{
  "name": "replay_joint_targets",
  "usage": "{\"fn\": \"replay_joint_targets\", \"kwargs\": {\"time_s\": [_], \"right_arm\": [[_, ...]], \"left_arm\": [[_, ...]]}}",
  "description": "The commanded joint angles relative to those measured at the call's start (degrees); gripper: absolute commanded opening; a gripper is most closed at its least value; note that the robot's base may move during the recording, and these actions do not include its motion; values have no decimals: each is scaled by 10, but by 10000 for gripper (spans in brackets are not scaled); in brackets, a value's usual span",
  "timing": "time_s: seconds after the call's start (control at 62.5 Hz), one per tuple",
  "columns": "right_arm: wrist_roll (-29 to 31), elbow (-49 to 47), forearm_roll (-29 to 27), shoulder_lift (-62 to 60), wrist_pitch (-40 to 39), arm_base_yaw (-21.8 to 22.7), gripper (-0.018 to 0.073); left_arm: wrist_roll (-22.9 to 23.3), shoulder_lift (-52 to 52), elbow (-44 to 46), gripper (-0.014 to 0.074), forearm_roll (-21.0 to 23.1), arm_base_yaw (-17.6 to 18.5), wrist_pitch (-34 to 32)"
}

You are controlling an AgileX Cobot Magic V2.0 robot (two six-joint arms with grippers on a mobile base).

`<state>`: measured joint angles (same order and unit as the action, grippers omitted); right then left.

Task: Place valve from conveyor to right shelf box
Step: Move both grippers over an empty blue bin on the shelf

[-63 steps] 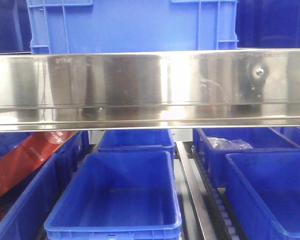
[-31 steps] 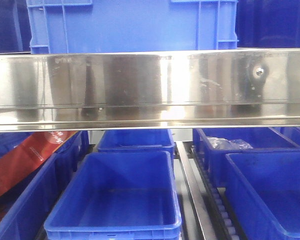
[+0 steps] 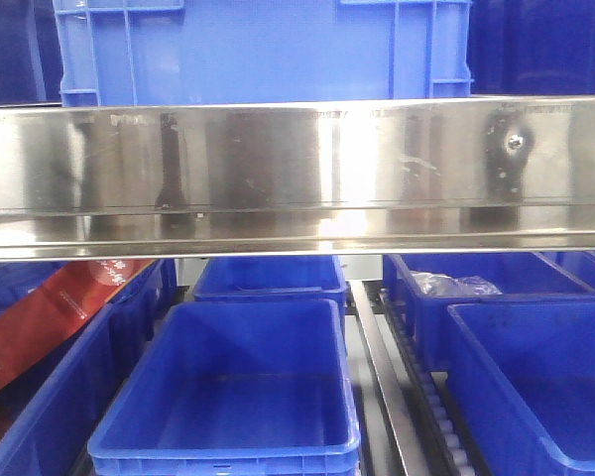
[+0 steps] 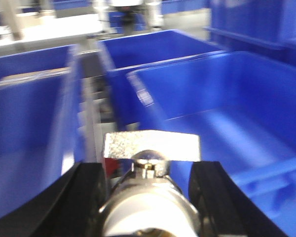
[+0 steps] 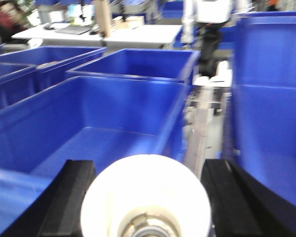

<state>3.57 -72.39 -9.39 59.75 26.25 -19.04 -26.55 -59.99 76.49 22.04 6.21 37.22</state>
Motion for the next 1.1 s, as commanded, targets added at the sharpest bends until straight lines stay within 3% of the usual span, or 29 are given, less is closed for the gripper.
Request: {"fn": "replay_joint_targets", "kwargs": {"time_s": [0.0, 0.24, 0.416, 0.496, 0.576, 0.816, 0.88, 0.976, 1.088], "right_arm": [[4, -52, -2, 43, -52, -19, -162], [4, -177, -2, 185, -57, -68, -162], [4, -236, -2, 269, -57, -80, -162], [4, -255, -2, 297, -58, -80, -162], [4, -271, -2, 323, -60, -80, -162], [4, -292, -2, 373, -54, -80, -157], [4, -292, -2, 381, -48, -80, -88], [4, -292, -2, 389, -45, -80, 90], [4, -292, -3, 392, -53, -80, 249]], "left_arm": [[-3, -40, 48, -111, 12, 32, -18], [39, -178, 166, -111, 7, 130, -34], [164, -275, 235, -111, -40, 184, -53], [234, -309, 249, -111, -78, 196, -66], [293, -333, 255, -111, -85, 197, -67], [302, -374, 255, -111, -84, 197, -63], [302, -379, 255, -111, -81, 197, -57], [302, -381, 253, -82, -81, 197, -52], [302, -381, 253, 73, -81, 197, -51]]}}
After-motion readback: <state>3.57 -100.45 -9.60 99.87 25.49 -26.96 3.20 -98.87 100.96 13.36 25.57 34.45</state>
